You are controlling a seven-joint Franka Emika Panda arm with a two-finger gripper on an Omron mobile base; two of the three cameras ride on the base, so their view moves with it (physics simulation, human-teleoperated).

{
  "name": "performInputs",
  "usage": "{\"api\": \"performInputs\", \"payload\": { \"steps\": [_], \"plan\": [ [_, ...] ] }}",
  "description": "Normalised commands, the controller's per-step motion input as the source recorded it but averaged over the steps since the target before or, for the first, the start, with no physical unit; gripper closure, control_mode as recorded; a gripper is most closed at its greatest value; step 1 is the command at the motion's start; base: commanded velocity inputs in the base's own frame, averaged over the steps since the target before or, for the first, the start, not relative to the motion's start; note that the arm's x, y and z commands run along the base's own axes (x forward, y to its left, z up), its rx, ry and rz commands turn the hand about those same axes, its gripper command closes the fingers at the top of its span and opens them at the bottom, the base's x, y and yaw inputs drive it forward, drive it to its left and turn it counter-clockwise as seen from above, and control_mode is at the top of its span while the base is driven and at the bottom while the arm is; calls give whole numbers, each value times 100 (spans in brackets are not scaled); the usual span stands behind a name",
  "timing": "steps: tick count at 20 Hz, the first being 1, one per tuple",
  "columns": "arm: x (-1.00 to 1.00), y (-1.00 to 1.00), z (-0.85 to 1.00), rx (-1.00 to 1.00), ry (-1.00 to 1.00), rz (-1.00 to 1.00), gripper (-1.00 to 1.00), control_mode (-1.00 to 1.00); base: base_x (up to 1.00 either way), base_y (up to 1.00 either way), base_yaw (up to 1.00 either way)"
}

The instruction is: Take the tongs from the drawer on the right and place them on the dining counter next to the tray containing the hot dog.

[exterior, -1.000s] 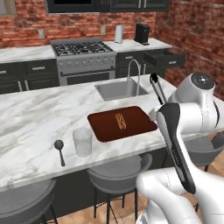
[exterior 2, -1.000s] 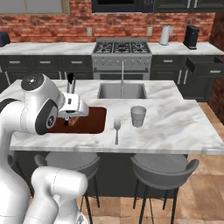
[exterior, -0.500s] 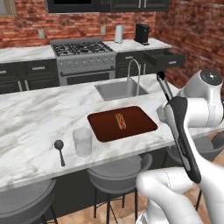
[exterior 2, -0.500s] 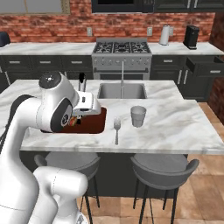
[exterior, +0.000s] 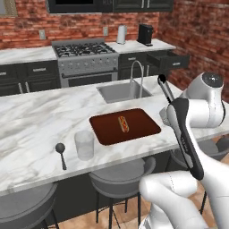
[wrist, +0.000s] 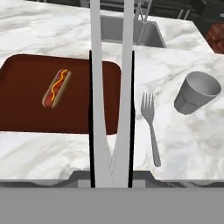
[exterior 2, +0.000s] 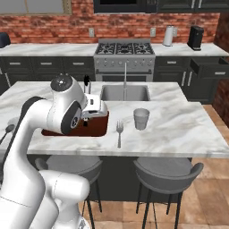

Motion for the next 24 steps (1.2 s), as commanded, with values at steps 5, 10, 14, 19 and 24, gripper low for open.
{"api": "performInputs", "payload": {
  "steps": [5, 10, 14, 19, 24],
  "plan": [
    [22, -11, -11, -3, 0, 0, 100, -100, 0, 0, 0],
    [22, -7, -11, -4, 0, 0, 100, -100, 0, 0, 0],
    [19, -7, -12, -4, 0, 0, 100, -100, 0, 0, 0],
    [21, -10, -18, -4, 0, 0, 100, -100, 0, 0, 0],
    [15, -9, -21, -4, 0, 0, 100, -100, 0, 0, 0]
  ]
}}
